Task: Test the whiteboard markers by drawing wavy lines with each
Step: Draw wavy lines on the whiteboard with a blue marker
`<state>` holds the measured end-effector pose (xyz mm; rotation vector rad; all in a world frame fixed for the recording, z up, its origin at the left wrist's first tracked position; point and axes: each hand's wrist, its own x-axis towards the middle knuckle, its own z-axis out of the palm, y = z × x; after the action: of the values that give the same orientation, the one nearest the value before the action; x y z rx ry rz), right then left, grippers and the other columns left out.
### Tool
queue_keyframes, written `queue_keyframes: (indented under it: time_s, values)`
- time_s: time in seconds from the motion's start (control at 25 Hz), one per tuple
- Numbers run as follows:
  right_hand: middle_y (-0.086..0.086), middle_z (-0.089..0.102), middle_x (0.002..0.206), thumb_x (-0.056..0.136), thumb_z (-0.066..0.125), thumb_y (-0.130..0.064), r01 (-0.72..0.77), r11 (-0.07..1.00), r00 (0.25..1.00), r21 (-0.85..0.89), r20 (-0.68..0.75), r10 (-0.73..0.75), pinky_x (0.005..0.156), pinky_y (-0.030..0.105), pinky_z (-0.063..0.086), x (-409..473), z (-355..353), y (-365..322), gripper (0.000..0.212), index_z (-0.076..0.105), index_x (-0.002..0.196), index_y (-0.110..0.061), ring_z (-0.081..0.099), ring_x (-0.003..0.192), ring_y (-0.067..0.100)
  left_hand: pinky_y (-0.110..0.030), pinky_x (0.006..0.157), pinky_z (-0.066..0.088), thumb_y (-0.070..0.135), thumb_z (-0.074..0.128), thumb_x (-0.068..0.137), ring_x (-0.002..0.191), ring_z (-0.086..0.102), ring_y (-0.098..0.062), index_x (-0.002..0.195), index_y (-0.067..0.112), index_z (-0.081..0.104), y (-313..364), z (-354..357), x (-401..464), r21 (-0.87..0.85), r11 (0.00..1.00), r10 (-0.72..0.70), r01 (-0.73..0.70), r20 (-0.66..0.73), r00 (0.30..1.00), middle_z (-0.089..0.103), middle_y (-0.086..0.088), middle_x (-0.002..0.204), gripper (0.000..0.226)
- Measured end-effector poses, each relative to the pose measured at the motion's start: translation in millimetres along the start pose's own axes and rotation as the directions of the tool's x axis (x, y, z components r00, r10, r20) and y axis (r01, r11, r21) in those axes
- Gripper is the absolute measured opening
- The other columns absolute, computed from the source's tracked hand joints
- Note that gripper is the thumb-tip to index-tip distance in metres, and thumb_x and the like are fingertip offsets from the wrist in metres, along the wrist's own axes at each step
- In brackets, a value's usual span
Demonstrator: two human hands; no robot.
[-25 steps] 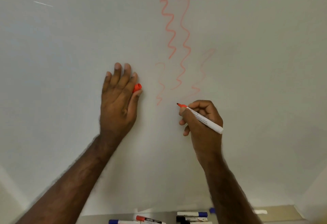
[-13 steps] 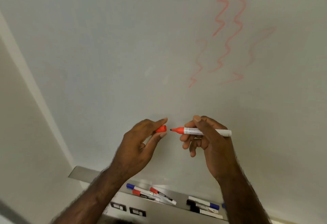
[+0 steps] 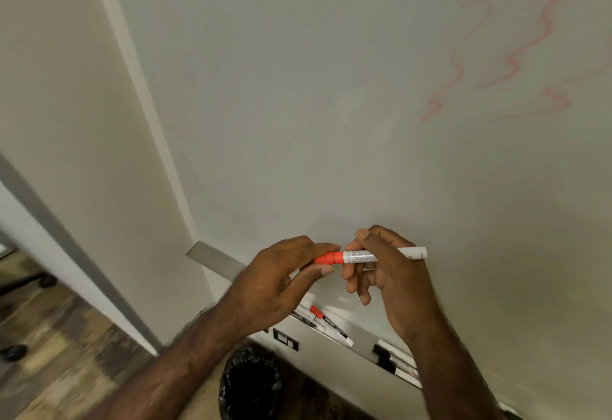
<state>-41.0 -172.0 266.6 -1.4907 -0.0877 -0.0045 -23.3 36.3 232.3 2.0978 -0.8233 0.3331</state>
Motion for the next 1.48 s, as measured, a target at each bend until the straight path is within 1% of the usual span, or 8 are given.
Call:
queue_keyframes:
  time_s: [0.24,0.44,0.56,0.68,0.8,0.96,1.16,1.48]
  values:
    - [0.027,0.062,0.067,0.093,0.061,-0.034,-0.107,0.98,0.994,0.168,-0.009,0.11,0.046,0.032,0.042,4,34,40,0.033,0.067,0.078,-0.005,0.056,0.052,0.033,-0.027,0.073,0.055,0.03,0.058,0.108,0.086,0.065,-0.011,0.133,0.025,0.069,-28,-9,-24,-0.032,0.996,-0.081,0.083,0.073,0.994,0.068,0.011,0.095,0.028]
    - [0.026,0.062,0.067,0.1,0.062,-0.033,-0.213,0.949,0.974,0.232,-0.02,0.224,0.046,0.031,0.043,19,75,72,0.033,0.068,0.081,-0.006,0.057,0.052,0.031,-0.025,0.074,0.055,0.026,0.059,0.108,0.088,0.067,-0.013,0.132,0.022,0.07,-68,-23,-42,-0.114,0.979,-0.16,0.17,0.096,0.982,0.067,0.015,0.096,0.027]
    - [0.021,0.065,0.072,0.106,0.056,-0.037,-0.304,0.931,0.951,0.203,0.005,0.31,0.048,0.03,0.042,30,99,96,0.036,0.068,0.094,-0.005,0.06,0.057,0.027,-0.029,0.073,0.059,0.024,0.059,0.108,0.09,0.067,-0.019,0.136,0.029,0.068,-105,-37,-54,-0.213,0.936,-0.25,0.28,0.157,0.955,0.069,0.007,0.099,0.03]
    - [0.018,0.066,0.078,0.095,0.07,-0.048,-0.388,0.897,0.918,0.212,0.002,0.397,0.05,0.03,0.041,47,119,120,0.041,0.066,0.103,-0.007,0.061,0.061,0.023,-0.027,0.074,0.057,0.025,0.056,0.108,0.086,0.066,-0.023,0.134,0.03,0.069,-148,-46,-65,-0.299,0.87,-0.354,0.393,0.178,0.918,0.067,-0.001,0.101,0.029]
    - [0.018,0.073,0.091,0.094,0.076,-0.037,-0.409,0.865,0.897,0.29,-0.047,0.44,0.055,0.033,0.048,62,128,146,0.034,0.07,0.11,-0.008,0.067,0.072,0.023,-0.024,0.078,0.054,0.024,0.057,0.107,0.09,0.064,-0.021,0.132,0.028,0.071,-199,-55,-72,-0.322,0.829,-0.434,0.457,0.147,0.889,0.064,-0.001,0.103,0.029]
    - [0.009,0.081,0.099,0.097,0.075,-0.014,-0.461,0.888,0.879,-0.005,-0.142,0.455,0.067,0.032,0.059,83,135,187,0.019,0.077,0.115,-0.016,0.074,0.084,0.018,-0.025,0.087,0.057,0.023,0.059,0.107,0.103,0.063,-0.015,0.134,0.029,0.07,-267,-60,-75,-0.29,0.791,-0.511,0.538,0.168,0.843,0.063,0.003,0.11,0.03]
    - [-0.01,0.078,0.103,0.097,0.077,-0.025,-0.398,0.76,0.917,-0.514,-0.187,0.353,0.075,0.013,0.054,108,155,244,0.018,0.074,0.115,-0.025,0.073,0.094,0.005,-0.012,0.087,0.046,0.018,0.067,0.103,0.104,0.061,0.002,0.127,0.021,0.074,-336,-42,-81,-0.135,0.799,-0.555,0.586,0.212,0.804,0.066,0.011,0.108,0.025]
    - [-0.003,0.072,0.106,0.099,0.066,-0.018,-0.273,0.523,0.959,-0.807,-0.186,0.213,0.092,0.027,0.048,129,176,314,0.016,0.078,0.11,-0.019,0.06,0.099,0.014,-0.019,0.084,0.038,0.035,0.067,0.1,0.089,0.051,0.0,0.113,0.023,0.081,-402,-29,-91,0.145,0.896,-0.443,0.419,0.313,0.84,0.067,0.018,0.101,0.023]
